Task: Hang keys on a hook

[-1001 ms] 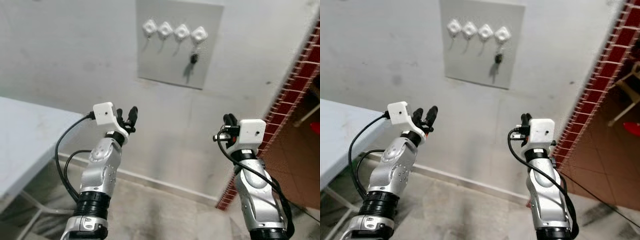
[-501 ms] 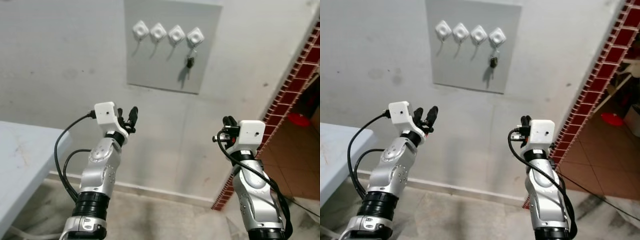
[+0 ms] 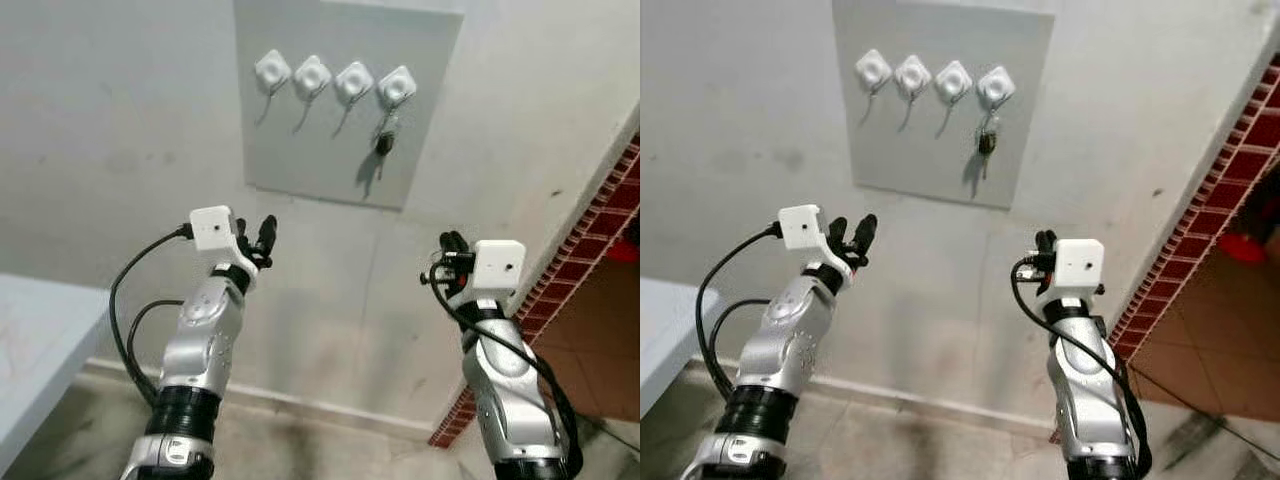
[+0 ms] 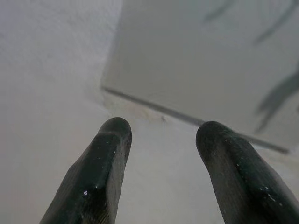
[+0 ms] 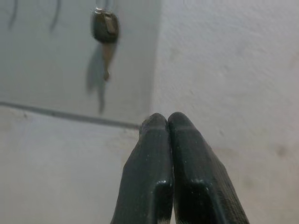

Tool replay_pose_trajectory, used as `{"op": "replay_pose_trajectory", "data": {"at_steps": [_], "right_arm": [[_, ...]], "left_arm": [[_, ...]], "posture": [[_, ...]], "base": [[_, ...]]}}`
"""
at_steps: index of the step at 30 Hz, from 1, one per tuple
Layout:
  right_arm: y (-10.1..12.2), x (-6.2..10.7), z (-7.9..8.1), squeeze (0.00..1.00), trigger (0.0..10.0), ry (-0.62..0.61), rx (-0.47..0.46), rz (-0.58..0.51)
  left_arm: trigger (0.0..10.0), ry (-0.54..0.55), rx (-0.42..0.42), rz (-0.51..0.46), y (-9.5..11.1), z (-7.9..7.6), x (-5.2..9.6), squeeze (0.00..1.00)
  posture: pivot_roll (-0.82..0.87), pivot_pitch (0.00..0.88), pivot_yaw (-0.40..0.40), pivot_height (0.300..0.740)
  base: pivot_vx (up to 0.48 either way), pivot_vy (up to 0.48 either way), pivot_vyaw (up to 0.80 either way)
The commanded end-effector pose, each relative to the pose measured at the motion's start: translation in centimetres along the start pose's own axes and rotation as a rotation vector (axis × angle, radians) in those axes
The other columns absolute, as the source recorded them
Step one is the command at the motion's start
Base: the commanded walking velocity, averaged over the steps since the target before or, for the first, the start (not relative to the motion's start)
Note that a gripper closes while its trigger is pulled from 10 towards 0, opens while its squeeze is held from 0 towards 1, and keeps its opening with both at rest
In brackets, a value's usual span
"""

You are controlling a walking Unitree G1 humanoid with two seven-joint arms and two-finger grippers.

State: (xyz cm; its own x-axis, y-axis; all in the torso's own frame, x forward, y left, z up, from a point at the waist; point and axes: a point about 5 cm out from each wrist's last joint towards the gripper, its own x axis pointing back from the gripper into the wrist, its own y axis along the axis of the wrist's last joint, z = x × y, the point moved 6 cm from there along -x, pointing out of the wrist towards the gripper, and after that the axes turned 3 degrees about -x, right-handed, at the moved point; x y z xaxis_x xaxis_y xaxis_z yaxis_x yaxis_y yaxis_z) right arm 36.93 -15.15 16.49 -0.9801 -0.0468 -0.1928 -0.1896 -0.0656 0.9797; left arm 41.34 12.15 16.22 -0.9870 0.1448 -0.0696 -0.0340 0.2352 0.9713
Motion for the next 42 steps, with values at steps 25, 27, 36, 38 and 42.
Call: {"op": "replay_pose_trajectory", "data": {"at_steps": [25,27,36,38,42], "right_arm": [[0.5,-0.3,2.3,0.00,10.0,0.165,0.003,0.039],[0.8,-0.4,2.7,0.00,10.0,0.203,-0.010,0.036],[2.6,-1.4,6.6,0.00,10.0,0.461,-0.018,0.020],[3.0,-1.6,7.3,0.00,10.0,0.504,-0.021,0.013],[4.8,-2.7,9.1,0.00,10.0,0.599,-0.057,-0.019]], "left_arm": [[10.0,-0.056,0.005,-0.030,1.7,-1.0,-0.1,0.00],[10.0,-0.082,-0.003,-0.039,2.0,-1.5,-0.1,0.00],[10.0,-0.113,0.000,-0.065,3.2,-2.5,0.1,0.00],[10.0,-0.116,0.000,-0.064,3.2,-2.6,0.1,0.00],[10.0,-0.135,-0.002,-0.061,3.2,-3.0,0.2,0.00]], "posture": [[0.01,0.000,-0.036,0.740],[0.01,0.000,-0.038,0.740],[0.02,0.000,-0.051,0.740],[0.02,0.000,-0.051,0.740],[0.02,0.006,-0.056,0.740]], "base": [[0.027,0.000,0.00],[0.000,0.000,0.00],[0.000,0.000,0.00],[0.000,0.000,0.00],[0.000,0.000,0.00]]}}
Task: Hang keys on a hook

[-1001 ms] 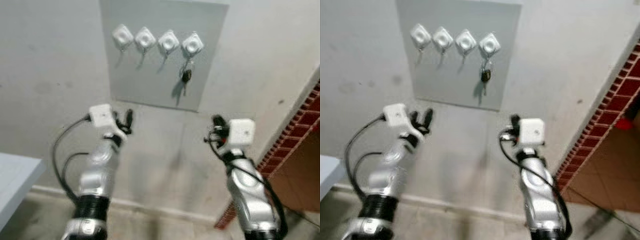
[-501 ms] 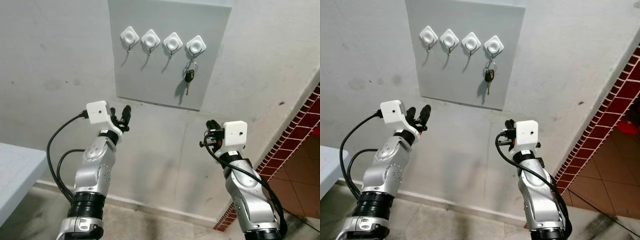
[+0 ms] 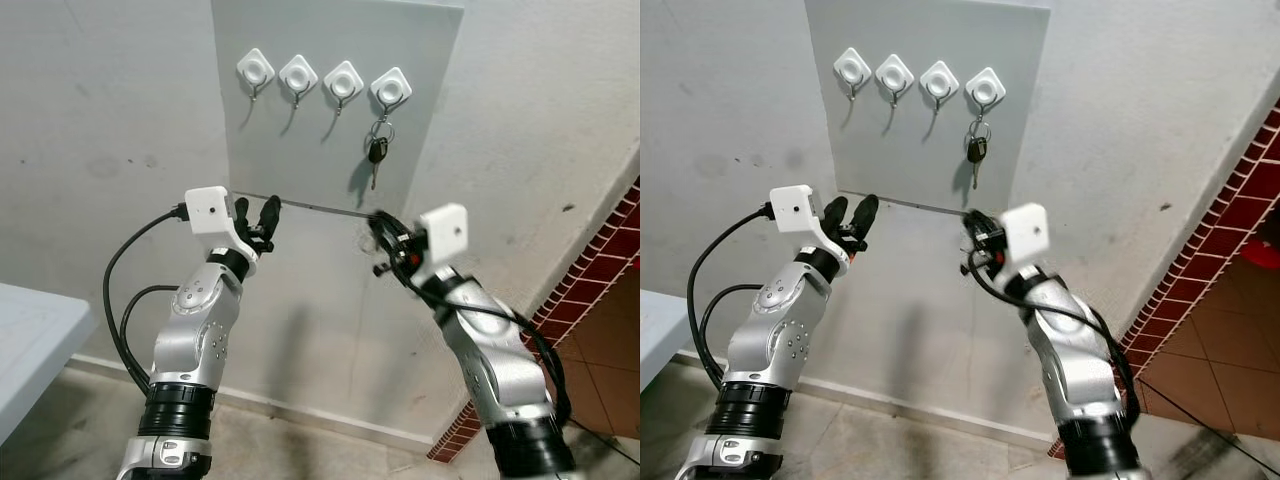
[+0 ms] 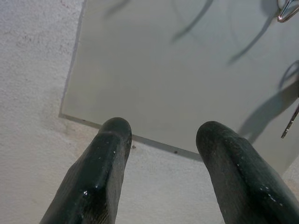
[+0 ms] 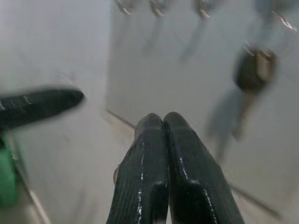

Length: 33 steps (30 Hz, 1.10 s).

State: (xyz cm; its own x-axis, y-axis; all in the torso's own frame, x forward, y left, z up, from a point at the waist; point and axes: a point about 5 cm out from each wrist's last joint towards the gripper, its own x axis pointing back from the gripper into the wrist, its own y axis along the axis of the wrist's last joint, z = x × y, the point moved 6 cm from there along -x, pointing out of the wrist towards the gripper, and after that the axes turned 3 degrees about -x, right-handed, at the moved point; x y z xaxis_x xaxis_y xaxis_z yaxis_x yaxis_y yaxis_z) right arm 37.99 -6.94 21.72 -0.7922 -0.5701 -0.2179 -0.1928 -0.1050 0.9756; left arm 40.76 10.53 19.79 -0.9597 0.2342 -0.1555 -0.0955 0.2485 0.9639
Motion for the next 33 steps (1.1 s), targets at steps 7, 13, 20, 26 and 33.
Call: {"op": "replay_pose_trajectory", "data": {"at_steps": [7,13,20,26,33], "right_arm": [[2.6,-2.6,1.1,0.00,10.0,0.117,-0.055,-0.065],[3.7,-4.1,1.0,0.00,10.0,0.108,-0.070,-0.106],[4.5,-5.2,-0.1,0.00,10.0,0.022,-0.095,-0.147],[5.7,-5.7,-1.8,0.00,10.0,-0.096,-0.084,-0.213],[6.4,-6.2,-1.8,0.00,10.0,-0.109,-0.093,-0.245]], "left_arm": [[10.0,-0.065,-0.018,-0.010,0.8,-1.7,-0.5,0.00],[10.0,-0.093,-0.026,-0.018,1.4,-2.5,-0.9,0.00],[10.0,-0.107,-0.028,-0.019,1.5,-3.1,-1.0,0.00],[10.0,-0.128,-0.037,-0.014,1.6,-3.5,-0.9,0.00],[10.0,-0.137,-0.036,-0.010,1.5,-3.7,-0.8,0.00]], "posture": [[0.04,0.024,-0.068,0.740],[0.04,0.028,-0.067,0.740],[0.05,0.027,-0.066,0.740],[0.05,0.026,-0.066,0.740],[0.05,0.033,-0.065,0.740]], "base": [[0.000,0.000,0.00],[0.000,0.000,0.00],[0.000,0.000,0.00],[0.000,0.000,0.00],[0.000,0.000,0.00]]}}
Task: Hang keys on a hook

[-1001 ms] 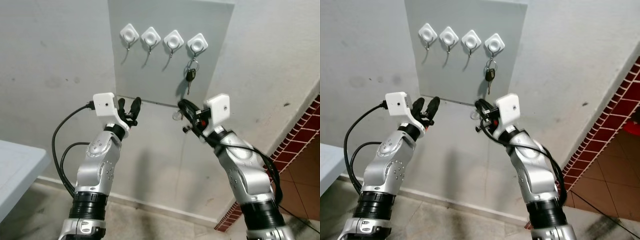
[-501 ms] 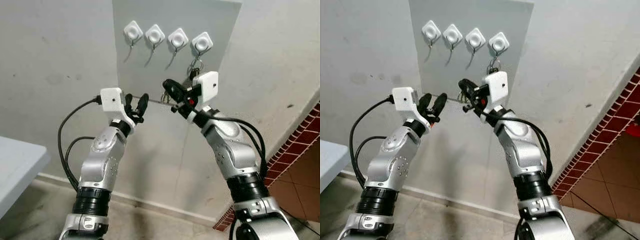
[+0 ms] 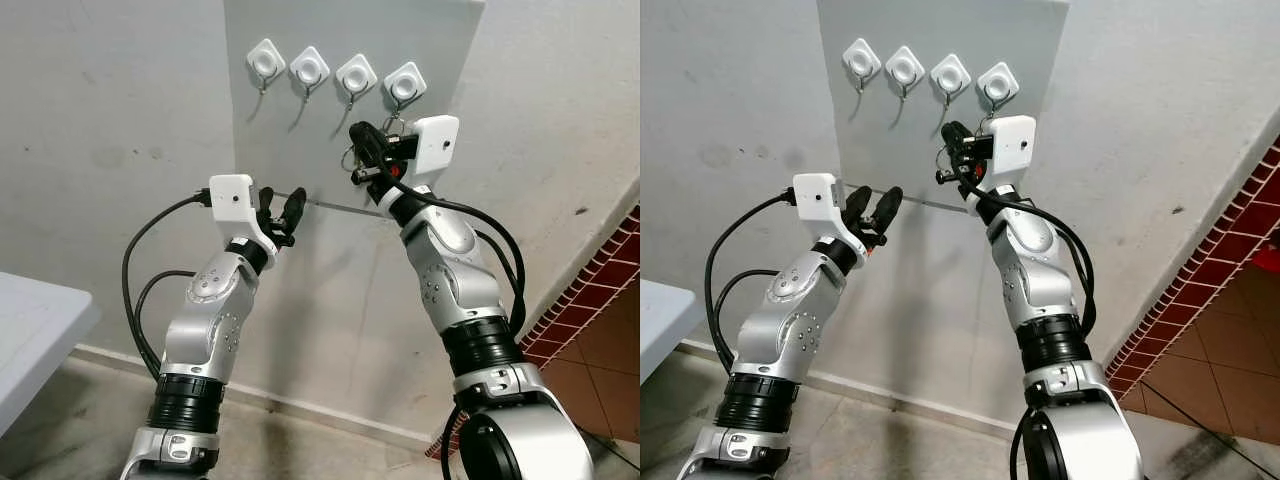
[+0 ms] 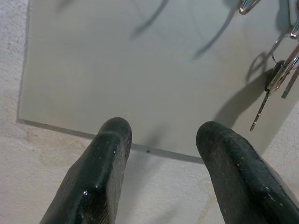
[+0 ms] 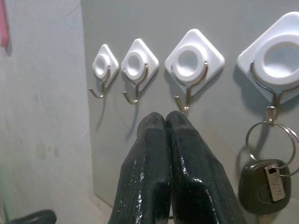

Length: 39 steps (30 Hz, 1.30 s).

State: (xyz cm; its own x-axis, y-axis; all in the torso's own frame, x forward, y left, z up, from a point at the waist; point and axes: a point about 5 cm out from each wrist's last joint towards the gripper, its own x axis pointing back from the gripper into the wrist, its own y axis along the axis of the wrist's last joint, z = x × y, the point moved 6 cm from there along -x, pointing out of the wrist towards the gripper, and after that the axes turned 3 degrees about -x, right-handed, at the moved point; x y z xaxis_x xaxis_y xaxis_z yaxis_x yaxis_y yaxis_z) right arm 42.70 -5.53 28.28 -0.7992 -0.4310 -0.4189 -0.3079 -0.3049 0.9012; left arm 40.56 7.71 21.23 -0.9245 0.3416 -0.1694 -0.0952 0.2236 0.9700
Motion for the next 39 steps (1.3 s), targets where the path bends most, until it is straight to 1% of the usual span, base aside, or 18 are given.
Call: {"op": "replay_pose_trajectory", "data": {"at_steps": [1,5,11,13,24,30,33,35,36,38,39], "right_arm": [[1.0,-0.5,0.1,0.00,10.0,0.006,0.013,-0.027],[0.9,-0.4,0.7,0.00,10.0,0.036,-0.002,-0.045],[0.8,-0.5,0.5,0.00,10.0,0.038,-0.011,-0.047],[0.9,-0.9,0.4,0.00,10.0,0.058,-0.017,-0.046],[1.8,-2.1,0.4,0.00,10.0,0.090,-0.011,-0.059],[2.0,-2.4,0.4,0.00,10.0,0.095,-0.014,-0.067],[2.1,-2.3,0.2,0.00,10.0,0.087,-0.017,-0.075],[1.9,-1.5,-0.3,0.00,10.0,0.075,-0.011,-0.085],[1.9,-1.5,-0.3,0.00,10.0,0.075,-0.011,-0.085],[1.5,-0.2,-0.9,0.00,10.0,0.060,0.017,-0.089],[1.5,-0.2,-0.9,0.00,10.0,0.060,0.017,-0.089]], "left_arm": [[10.0,-0.023,-0.013,-0.018,0.8,-0.6,-0.2,0.00],[10.0,-0.020,-0.009,-0.014,0.7,-0.5,-0.1,0.00],[10.0,-0.023,-0.004,-0.011,0.7,-0.6,-0.1,0.00],[10.0,-0.043,0.001,-0.012,0.9,-1.1,-0.2,0.00],[10.0,-0.078,0.001,-0.008,0.8,-2.3,0.0,0.00],[10.0,-0.078,0.006,-0.006,0.9,-2.4,0.2,0.00],[10.0,-0.069,0.005,-0.004,0.9,-2.1,0.2,0.00],[10.0,-0.046,0.005,0.000,0.7,-1.5,0.4,0.00],[10.0,-0.046,0.005,0.000,0.7,-1.5,0.4,0.00],[10.0,-0.016,-0.003,0.008,0.4,-0.8,0.6,0.00],[10.0,-0.016,-0.003,0.008,0.4,-0.8,0.6,0.00]], "posture": [[0.05,0.033,-0.065,0.740],[0.05,0.040,-0.062,0.740],[0.04,0.044,-0.058,0.740],[0.05,0.046,-0.057,0.740],[0.05,0.055,-0.062,0.740],[0.06,0.059,-0.063,0.740],[0.06,0.059,-0.064,0.740],[0.06,0.058,-0.063,0.740],[0.06,0.058,-0.063,0.740],[0.05,0.056,-0.062,0.740],[0.05,0.056,-0.062,0.740]], "base": [[0.000,0.000,0.00],[0.000,0.000,0.00],[0.000,0.000,0.00],[0.000,0.000,0.00],[0.000,0.000,0.00],[0.000,0.000,0.00],[0.000,0.000,0.00],[0.000,0.000,0.00],[0.000,0.000,0.00],[0.000,0.000,0.00],[0.000,0.000,0.00]]}}
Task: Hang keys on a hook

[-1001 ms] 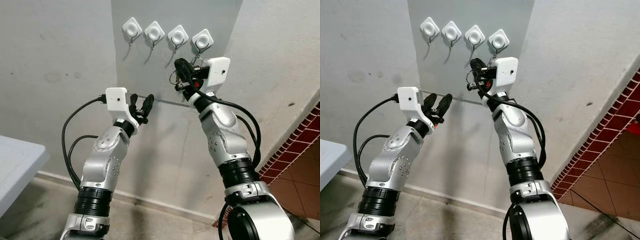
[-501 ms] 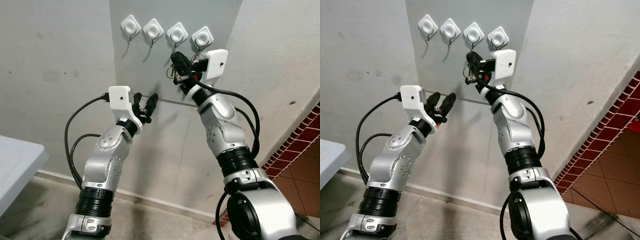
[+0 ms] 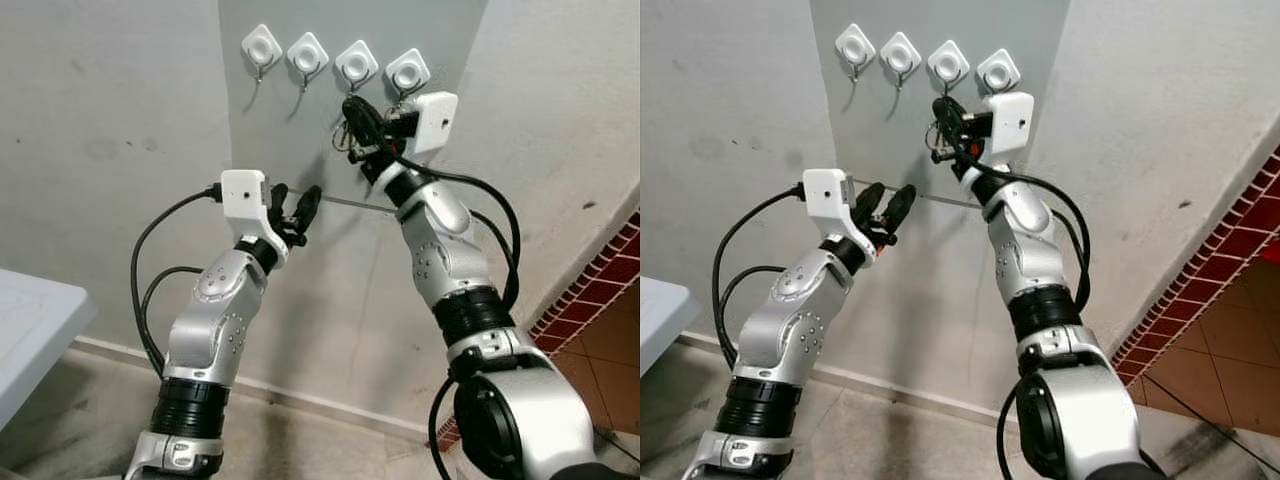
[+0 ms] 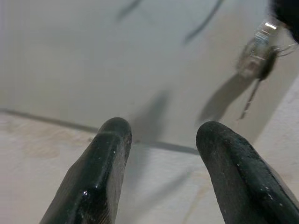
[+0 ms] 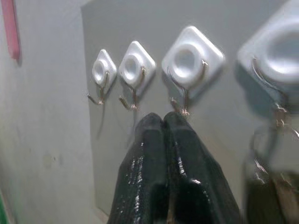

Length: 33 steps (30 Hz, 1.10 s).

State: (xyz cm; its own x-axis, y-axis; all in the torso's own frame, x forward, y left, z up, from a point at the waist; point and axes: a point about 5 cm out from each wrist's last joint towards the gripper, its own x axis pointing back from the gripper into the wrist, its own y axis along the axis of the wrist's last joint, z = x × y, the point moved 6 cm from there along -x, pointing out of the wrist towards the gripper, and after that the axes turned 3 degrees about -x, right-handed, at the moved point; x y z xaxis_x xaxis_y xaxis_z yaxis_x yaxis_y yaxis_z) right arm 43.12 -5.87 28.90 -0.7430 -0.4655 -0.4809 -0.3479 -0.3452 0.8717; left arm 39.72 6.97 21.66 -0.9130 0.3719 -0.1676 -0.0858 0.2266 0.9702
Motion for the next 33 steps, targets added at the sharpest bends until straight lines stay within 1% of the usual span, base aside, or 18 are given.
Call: {"op": "replay_pose_trajectory", "data": {"at_steps": [1,4,8,9,10,12,14,15,16,18,21,23,26,29,30,33], "right_arm": [[0.8,0.8,-0.7,0.00,10.0,-0.015,0.039,-0.025],[0.4,2.6,-1.7,0.00,10.0,-0.053,0.057,-0.019],[-0.3,5.6,-2.7,0.00,10.0,-0.112,0.090,0.000],[-0.8,7.2,-3.3,0.00,10.0,-0.149,0.101,0.014],[-0.8,7.2,-3.3,0.00,10.0,-0.149,0.101,0.014],[-1.1,8.5,-3.7,0.00,10.0,-0.181,0.116,0.030],[-1.6,10.3,-4.4,0.00,10.0,-0.228,0.137,0.055],[-2.0,12.5,-5.5,0.00,10.0,-0.307,0.155,0.084],[-2.1,13.4,-6.0,0.00,10.0,-0.343,0.164,0.092],[-2.1,14.3,-6.5,0.00,10.0,-0.384,0.178,0.102],[-2.2,15.8,-7.3,0.00,10.0,-0.454,0.209,0.126],[-2.1,17.2,-8.0,0.00,10.0,-0.532,0.223,0.133],[-2.5,18.8,-8.4,0.00,10.0,-0.612,0.238,0.160],[-3.2,20.3,-8.2,0.00,10.0,-0.679,0.241,0.195],[-3.4,20.5,-8.1,0.00,10.0,-0.686,0.226,0.195],[-3.8,20.8,-7.6,0.00,10.0,-0.687,0.235,0.216]], "left_arm": [[10.0,0.020,-0.012,0.002,0.0,0.4,0.2,0.00],[10.0,0.028,-0.008,0.007,-0.2,0.7,0.3,0.00],[10.0,0.051,-0.013,0.020,-0.7,1.3,0.7,0.00],[10.0,0.064,-0.020,0.022,-0.9,1.7,0.8,0.00],[10.0,0.064,-0.020,0.022,-0.9,1.7,0.8,0.00],[10.0,0.079,-0.029,0.019,-1.0,2.0,1.0,0.00],[10.0,0.104,-0.035,0.021,-1.2,2.6,1.2,0.00],[10.0,0.130,-0.049,0.038,-2.0,3.3,1.6,0.00],[10.0,0.139,-0.062,0.042,-2.3,3.7,1.8,0.00],[10.0,0.150,-0.069,0.052,-2.7,4.1,2.1,0.00],[10.0,0.169,-0.031,0.082,-3.7,4.8,2.5,0.00],[10.0,0.194,-0.015,0.093,-4.4,5.7,3.1,0.00],[10.0,0.216,-0.004,0.115,-5.2,6.4,3.6,0.00],[10.0,0.233,0.028,0.134,-6.0,6.9,3.9,0.00],[10.0,0.235,0.035,0.138,-6.1,7.0,3.9,0.00],[10.0,0.235,0.031,0.142,-6.3,7.1,4.0,0.00]], "posture": [[0.05,0.056,-0.062,0.740],[0.04,0.054,-0.058,0.740],[0.04,0.045,-0.051,0.740],[0.03,0.044,-0.049,0.740],[0.03,0.044,-0.049,0.740],[0.03,0.040,-0.044,0.740],[0.02,0.034,-0.040,0.740],[0.02,0.029,-0.035,0.740],[0.02,0.029,-0.035,0.740],[0.01,0.024,-0.029,0.740],[0.01,0.020,-0.021,0.740],[0.00,0.013,-0.008,0.740],[0.00,0.010,0.000,0.740],[-0.01,0.007,0.003,0.740],[-0.01,0.001,0.008,0.740],[-0.01,0.000,0.013,0.740]], "base": [[0.000,0.000,0.00],[0.000,0.000,0.00],[0.000,0.000,0.00],[0.000,0.000,0.00],[0.000,0.000,0.00],[0.000,0.000,0.00],[0.000,0.000,0.00],[0.000,0.000,0.00],[0.000,0.000,0.00],[0.000,0.000,0.00],[0.000,0.000,0.00],[0.000,0.000,0.00],[0.000,0.000,0.00],[0.000,0.000,0.00],[0.000,0.000,0.00],[0.000,0.000,0.00]]}}
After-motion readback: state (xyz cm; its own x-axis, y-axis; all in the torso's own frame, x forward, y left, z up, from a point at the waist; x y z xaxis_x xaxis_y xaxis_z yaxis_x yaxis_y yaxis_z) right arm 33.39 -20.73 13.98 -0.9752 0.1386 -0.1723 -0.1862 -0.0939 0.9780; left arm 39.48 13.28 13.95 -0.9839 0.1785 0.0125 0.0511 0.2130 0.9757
